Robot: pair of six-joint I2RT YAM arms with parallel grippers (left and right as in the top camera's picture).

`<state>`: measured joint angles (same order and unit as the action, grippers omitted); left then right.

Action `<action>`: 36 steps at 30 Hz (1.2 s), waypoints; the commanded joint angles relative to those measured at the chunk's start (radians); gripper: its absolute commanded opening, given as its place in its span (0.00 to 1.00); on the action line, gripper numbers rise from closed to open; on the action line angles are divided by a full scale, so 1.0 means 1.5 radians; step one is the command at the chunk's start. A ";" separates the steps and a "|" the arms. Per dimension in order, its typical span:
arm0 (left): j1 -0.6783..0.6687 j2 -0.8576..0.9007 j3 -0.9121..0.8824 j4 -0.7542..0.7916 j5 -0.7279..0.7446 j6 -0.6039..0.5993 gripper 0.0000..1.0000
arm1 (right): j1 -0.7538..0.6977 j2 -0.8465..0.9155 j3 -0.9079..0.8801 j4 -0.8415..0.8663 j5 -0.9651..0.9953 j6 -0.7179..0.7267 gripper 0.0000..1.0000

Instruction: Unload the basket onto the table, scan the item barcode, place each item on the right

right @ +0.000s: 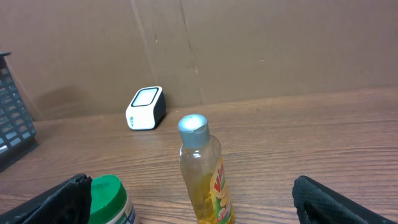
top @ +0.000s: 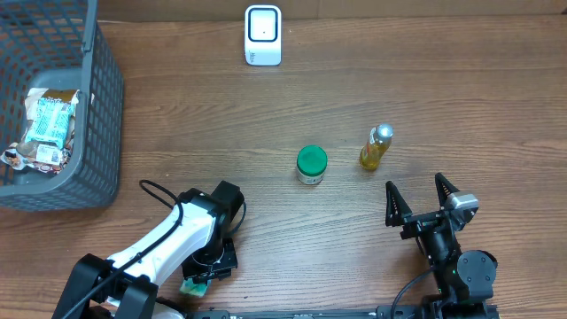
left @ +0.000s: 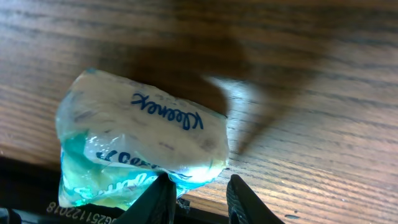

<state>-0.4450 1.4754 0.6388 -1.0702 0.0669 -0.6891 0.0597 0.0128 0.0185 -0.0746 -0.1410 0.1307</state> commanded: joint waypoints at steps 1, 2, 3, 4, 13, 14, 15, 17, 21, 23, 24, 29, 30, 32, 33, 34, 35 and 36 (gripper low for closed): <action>0.000 -0.008 0.034 0.036 -0.018 0.090 0.28 | 0.003 -0.007 -0.007 0.003 0.006 0.000 1.00; 0.000 -0.008 0.045 0.036 -0.031 0.091 0.28 | 0.003 -0.007 -0.007 0.003 0.006 0.000 1.00; 0.000 -0.008 0.061 0.036 -0.041 0.091 0.29 | 0.003 -0.007 -0.007 0.003 0.006 0.000 1.00; 0.000 -0.008 0.077 0.037 -0.050 0.091 0.29 | 0.003 -0.007 -0.007 0.003 0.006 0.000 1.00; 0.000 -0.003 0.123 0.286 -0.082 0.091 0.25 | 0.003 -0.007 -0.007 0.003 0.006 0.000 1.00; 0.001 -0.003 0.127 0.308 -0.081 0.091 0.24 | 0.003 -0.007 -0.007 0.003 0.006 0.000 1.00; 0.002 -0.004 0.141 0.306 -0.076 0.091 0.23 | 0.003 -0.007 -0.007 0.003 0.006 0.000 1.00; 0.010 -0.004 0.209 0.227 -0.056 0.091 0.26 | 0.003 -0.007 -0.007 0.003 0.006 0.000 1.00; 0.021 -0.004 0.314 0.064 -0.056 0.098 0.34 | 0.003 -0.007 -0.007 0.003 0.006 0.000 1.00; 0.028 -0.004 0.339 0.000 -0.056 0.098 0.16 | 0.003 -0.007 -0.007 0.003 0.006 0.000 1.00; 0.031 -0.004 0.342 -0.025 -0.056 0.100 0.16 | 0.003 -0.007 -0.007 0.003 0.006 0.000 1.00; 0.044 -0.003 0.308 -0.106 -0.047 0.101 0.25 | 0.003 -0.007 -0.007 0.003 0.006 0.000 1.00; 0.045 -0.003 0.300 -0.110 -0.044 0.101 0.27 | 0.003 -0.007 -0.007 0.003 0.006 0.000 1.00; 0.047 -0.003 0.269 -0.112 -0.038 0.100 0.31 | 0.003 -0.007 -0.007 0.003 0.006 0.000 1.00; 0.049 -0.003 0.252 -0.110 -0.032 0.100 0.33 | 0.003 -0.007 -0.007 0.003 0.006 0.000 1.00; 0.051 -0.003 0.234 -0.107 -0.025 0.100 0.33 | 0.003 -0.007 -0.007 0.003 0.006 0.000 1.00; 0.052 -0.003 0.215 -0.106 -0.021 0.096 0.33 | 0.003 -0.007 -0.007 0.003 0.006 0.000 1.00; 0.053 -0.003 0.198 -0.106 -0.022 0.090 0.32 | 0.003 -0.007 -0.007 0.003 0.006 0.000 1.00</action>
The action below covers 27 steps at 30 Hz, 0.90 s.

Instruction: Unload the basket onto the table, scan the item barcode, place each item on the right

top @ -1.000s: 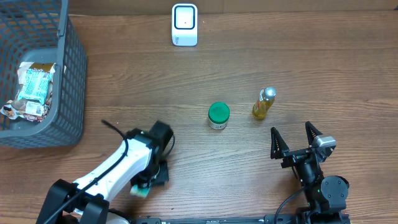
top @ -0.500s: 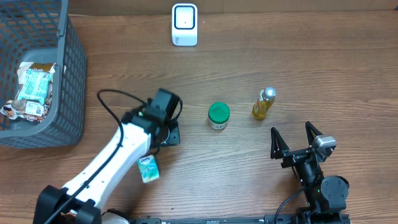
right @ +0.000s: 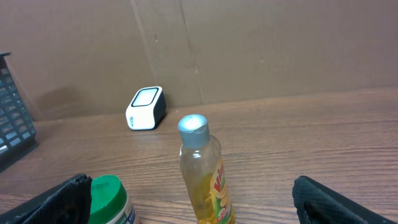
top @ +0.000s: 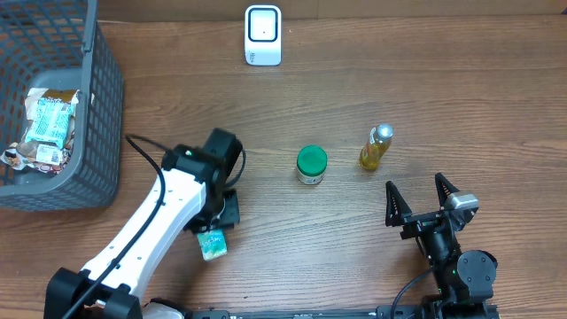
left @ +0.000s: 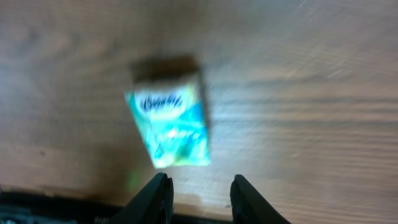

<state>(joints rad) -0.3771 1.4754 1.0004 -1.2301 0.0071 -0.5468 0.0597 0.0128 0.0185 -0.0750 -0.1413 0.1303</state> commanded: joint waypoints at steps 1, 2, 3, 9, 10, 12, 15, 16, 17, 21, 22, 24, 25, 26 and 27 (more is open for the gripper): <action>0.008 -0.003 -0.060 0.004 0.013 -0.008 0.31 | 0.003 -0.007 -0.007 0.003 0.006 0.000 1.00; 0.008 -0.003 -0.082 0.012 0.002 -0.016 0.30 | 0.003 -0.007 -0.007 0.003 0.006 0.000 1.00; 0.008 -0.003 -0.095 0.022 -0.004 -0.021 0.30 | 0.003 -0.007 -0.007 0.003 0.006 0.000 1.00; 0.013 -0.003 -0.142 0.089 -0.029 -0.068 0.33 | 0.003 -0.007 -0.007 0.003 0.006 0.000 1.00; 0.016 -0.003 -0.145 0.101 -0.035 -0.072 0.33 | 0.003 -0.007 -0.007 0.003 0.006 0.000 1.00; 0.019 -0.003 -0.153 0.151 -0.025 -0.071 0.33 | 0.003 -0.007 -0.007 0.003 0.006 0.000 1.00; 0.019 -0.003 -0.153 0.183 -0.022 -0.069 0.33 | 0.003 -0.007 -0.007 0.003 0.006 0.000 1.00; 0.019 -0.003 -0.153 0.196 -0.022 -0.069 0.32 | 0.003 -0.007 -0.007 0.003 0.006 0.000 1.00; 0.019 -0.003 -0.153 0.204 -0.022 -0.069 0.31 | 0.003 -0.007 -0.007 0.003 0.006 0.000 1.00; 0.019 0.000 -0.153 0.226 -0.021 -0.069 0.28 | 0.003 -0.007 -0.007 0.003 0.006 0.000 1.00; 0.019 0.002 -0.154 0.226 -0.021 -0.069 0.28 | 0.003 -0.007 -0.007 0.003 0.006 0.000 1.00; 0.019 0.007 -0.154 0.222 -0.010 -0.069 0.30 | 0.003 -0.007 -0.007 0.003 0.006 0.000 1.00; 0.019 0.011 -0.154 0.218 0.002 -0.069 0.31 | 0.003 -0.007 -0.007 0.003 0.006 0.000 1.00; 0.018 0.014 -0.154 0.215 0.012 -0.069 0.31 | 0.003 -0.007 -0.007 0.003 0.006 0.000 1.00; 0.018 0.019 -0.154 0.210 0.020 -0.069 0.32 | 0.003 -0.007 -0.007 0.003 0.006 0.000 1.00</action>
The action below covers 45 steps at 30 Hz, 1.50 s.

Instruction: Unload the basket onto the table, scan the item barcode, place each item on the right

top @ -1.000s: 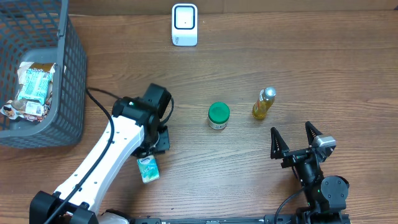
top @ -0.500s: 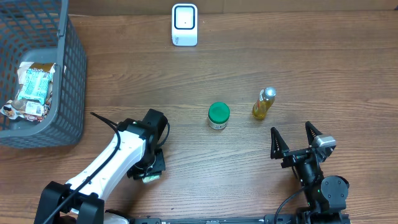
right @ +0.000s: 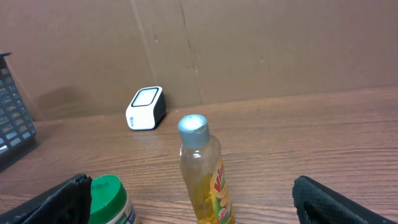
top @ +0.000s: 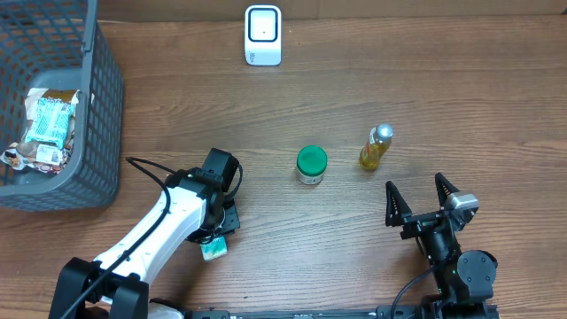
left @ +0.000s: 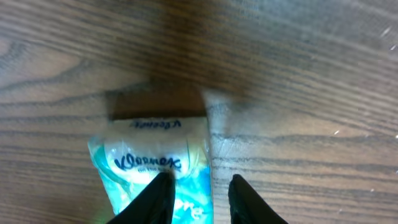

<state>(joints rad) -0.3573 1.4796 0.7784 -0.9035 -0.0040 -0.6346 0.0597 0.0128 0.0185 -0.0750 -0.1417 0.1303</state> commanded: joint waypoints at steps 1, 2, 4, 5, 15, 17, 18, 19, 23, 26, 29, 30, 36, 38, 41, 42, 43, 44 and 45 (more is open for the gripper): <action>0.004 0.020 -0.006 -0.012 0.032 -0.010 0.32 | 0.003 -0.007 -0.007 0.003 0.006 0.000 1.00; 0.003 0.023 -0.006 -0.015 0.031 -0.010 0.33 | 0.003 -0.007 -0.007 0.003 0.006 0.000 1.00; 0.002 0.029 -0.007 -0.019 0.031 -0.010 0.33 | 0.003 -0.007 -0.007 0.003 0.006 0.000 1.00; 0.002 0.030 -0.007 -0.021 0.031 -0.010 0.33 | 0.003 -0.007 -0.007 0.003 0.006 0.000 1.00; 0.002 0.034 -0.008 0.002 0.026 -0.011 0.24 | 0.003 -0.007 -0.007 0.003 0.006 0.000 1.00; 0.002 0.034 -0.008 0.017 0.026 -0.011 0.21 | 0.003 -0.007 -0.007 0.003 0.006 0.000 1.00; 0.002 0.034 -0.008 0.028 0.028 -0.011 0.18 | 0.003 -0.007 -0.007 0.003 0.006 0.000 1.00; 0.002 0.034 -0.008 0.041 0.033 -0.011 0.17 | 0.003 -0.007 -0.007 0.003 0.006 0.000 1.00; 0.002 0.034 -0.008 0.103 0.041 -0.012 0.16 | 0.003 -0.007 -0.007 0.003 0.006 0.000 1.00; 0.002 0.034 -0.008 0.162 0.041 -0.015 0.15 | 0.003 -0.007 -0.007 0.003 0.006 0.000 1.00; 0.002 0.034 -0.008 0.233 0.041 -0.016 0.14 | 0.003 -0.007 -0.007 0.003 0.006 0.000 1.00; 0.002 0.034 -0.008 0.260 0.043 -0.016 0.14 | 0.003 -0.007 -0.007 0.003 0.006 0.000 1.00; 0.003 0.033 0.016 0.357 0.091 -0.010 0.06 | 0.003 -0.007 -0.007 0.003 0.006 0.000 1.00; 0.004 0.033 0.055 0.308 0.085 -0.010 0.04 | 0.003 -0.007 -0.007 0.003 0.006 0.000 1.00; 0.004 0.033 0.128 0.196 0.053 -0.011 0.09 | 0.003 -0.007 -0.007 0.003 0.006 0.000 1.00; 0.004 0.033 0.149 0.156 0.047 -0.011 0.13 | 0.003 -0.007 -0.007 0.003 0.006 0.000 1.00; 0.004 0.033 0.174 0.097 0.034 -0.010 0.18 | 0.003 -0.007 -0.007 0.003 0.006 0.000 1.00; 0.004 0.033 0.179 0.076 0.027 -0.010 0.21 | 0.003 -0.007 -0.007 0.003 0.006 0.000 1.00; 0.004 0.033 0.179 0.061 0.019 -0.011 0.23 | 0.003 -0.007 -0.007 0.003 0.006 0.000 1.00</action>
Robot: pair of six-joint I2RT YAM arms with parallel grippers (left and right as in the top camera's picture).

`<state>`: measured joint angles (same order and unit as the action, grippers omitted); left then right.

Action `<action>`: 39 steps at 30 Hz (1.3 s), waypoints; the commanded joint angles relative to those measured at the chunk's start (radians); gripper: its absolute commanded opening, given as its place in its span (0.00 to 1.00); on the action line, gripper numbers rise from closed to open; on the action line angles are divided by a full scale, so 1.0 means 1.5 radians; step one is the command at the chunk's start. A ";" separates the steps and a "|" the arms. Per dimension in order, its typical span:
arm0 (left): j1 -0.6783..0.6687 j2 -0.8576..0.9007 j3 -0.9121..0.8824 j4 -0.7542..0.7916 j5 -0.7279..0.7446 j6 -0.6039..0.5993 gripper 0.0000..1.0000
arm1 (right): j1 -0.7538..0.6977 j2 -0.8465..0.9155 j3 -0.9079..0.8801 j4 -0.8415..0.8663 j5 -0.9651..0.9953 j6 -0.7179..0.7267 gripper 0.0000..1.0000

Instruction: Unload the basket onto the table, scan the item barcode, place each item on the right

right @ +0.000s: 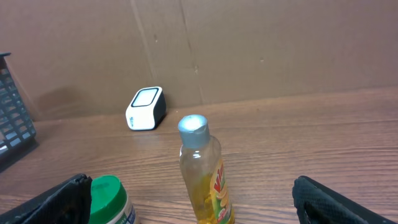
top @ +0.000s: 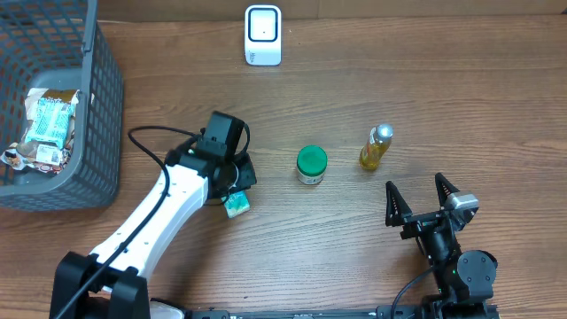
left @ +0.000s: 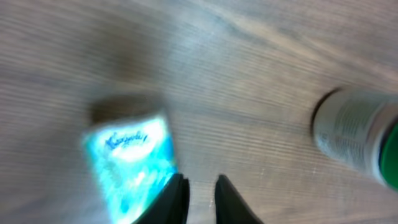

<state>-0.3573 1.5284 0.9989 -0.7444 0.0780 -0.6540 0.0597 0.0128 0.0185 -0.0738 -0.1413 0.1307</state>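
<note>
A teal and white tissue pack [top: 236, 205] sits at the tip of my left gripper [top: 235, 184], left of mid-table. The left wrist view is blurred: the pack [left: 130, 162] runs down behind the left finger, and the jaws of my left gripper [left: 200, 182] stand close together with a thin strip of wood showing between them. The pinch itself is hidden. A white barcode scanner [top: 263, 35] stands at the far edge, also in the right wrist view as the scanner [right: 145, 107]. My right gripper [top: 415, 186] rests open near the front right.
A green-lidded jar [top: 311, 164] stands just right of the pack, with a yellow bottle [top: 376, 147] beyond it. A dark mesh basket [top: 99, 106] holding snack packets [top: 49, 124] fills the far left corner.
My left gripper has moved away from the table's front toward the green-lidded jar, and the tissue pack has come with it. The jaws now stand closer together. My right arm is unchanged.
My left gripper was at the table's front edge, close over the tissue pack. Then the pack lay on the table with the gripper raised above it. Then the jaws were down at the pack. Now the pack has shifted toward the jar with the gripper.
</note>
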 commanded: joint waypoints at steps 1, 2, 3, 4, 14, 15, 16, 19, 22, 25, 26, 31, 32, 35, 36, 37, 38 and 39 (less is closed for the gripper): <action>0.004 0.001 0.031 -0.062 -0.046 0.002 0.24 | 0.003 -0.007 -0.007 0.002 0.006 0.000 1.00; 0.004 0.003 0.028 -0.076 -0.060 0.002 0.26 | 0.003 -0.007 -0.007 0.002 0.006 0.000 1.00; 0.004 0.005 0.024 -0.089 -0.072 0.002 0.27 | 0.003 -0.007 -0.007 0.002 0.006 0.000 1.00; 0.004 0.006 0.020 -0.098 -0.081 0.002 0.28 | 0.003 -0.007 -0.007 0.002 0.006 0.000 1.00; 0.004 0.015 -0.042 -0.083 -0.099 0.002 0.35 | 0.003 -0.007 -0.007 0.002 0.006 0.000 1.00; 0.004 0.015 -0.051 -0.072 -0.099 0.002 0.36 | 0.003 -0.007 -0.007 0.002 0.006 0.000 1.00; 0.004 0.015 -0.060 -0.062 -0.099 0.002 0.38 | 0.003 -0.007 -0.007 0.002 0.006 0.000 1.00; 0.004 0.015 -0.076 -0.042 -0.099 0.002 0.39 | 0.003 -0.007 -0.007 0.002 0.006 0.000 1.00; 0.004 0.015 -0.080 -0.031 -0.099 0.002 0.38 | 0.003 -0.007 -0.007 0.002 0.006 0.000 1.00; 0.004 0.015 -0.080 -0.020 -0.100 0.002 0.37 | 0.003 -0.007 -0.007 0.002 0.006 0.000 1.00; 0.005 0.015 -0.080 -0.016 -0.103 0.002 0.36 | 0.003 -0.007 -0.007 0.002 0.006 0.000 1.00; 0.024 0.015 -0.080 -0.010 -0.102 0.002 0.36 | 0.003 -0.007 -0.007 0.002 0.006 0.000 1.00; 0.028 0.015 -0.081 -0.010 -0.101 0.002 0.36 | 0.003 -0.007 -0.007 0.002 0.006 0.000 1.00; 0.037 0.015 -0.082 -0.009 -0.087 0.002 0.35 | 0.003 -0.007 -0.007 0.002 0.006 0.000 1.00; 0.038 0.015 -0.083 -0.008 -0.084 0.002 0.35 | 0.003 -0.007 -0.007 0.002 0.006 0.000 1.00; 0.037 0.015 -0.085 -0.004 -0.083 0.002 0.35 | 0.003 -0.007 -0.007 0.002 0.006 0.000 1.00; 0.037 0.015 -0.088 0.000 -0.081 0.002 0.35 | 0.003 -0.007 -0.007 0.002 0.006 0.000 1.00; 0.037 0.015 -0.092 0.004 -0.078 0.002 0.35 | 0.003 -0.007 -0.007 0.002 0.006 0.000 1.00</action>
<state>-0.3054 1.5414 0.8799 -0.7483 -0.0536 -0.6518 0.0597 0.0128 0.0185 -0.0746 -0.1410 0.1303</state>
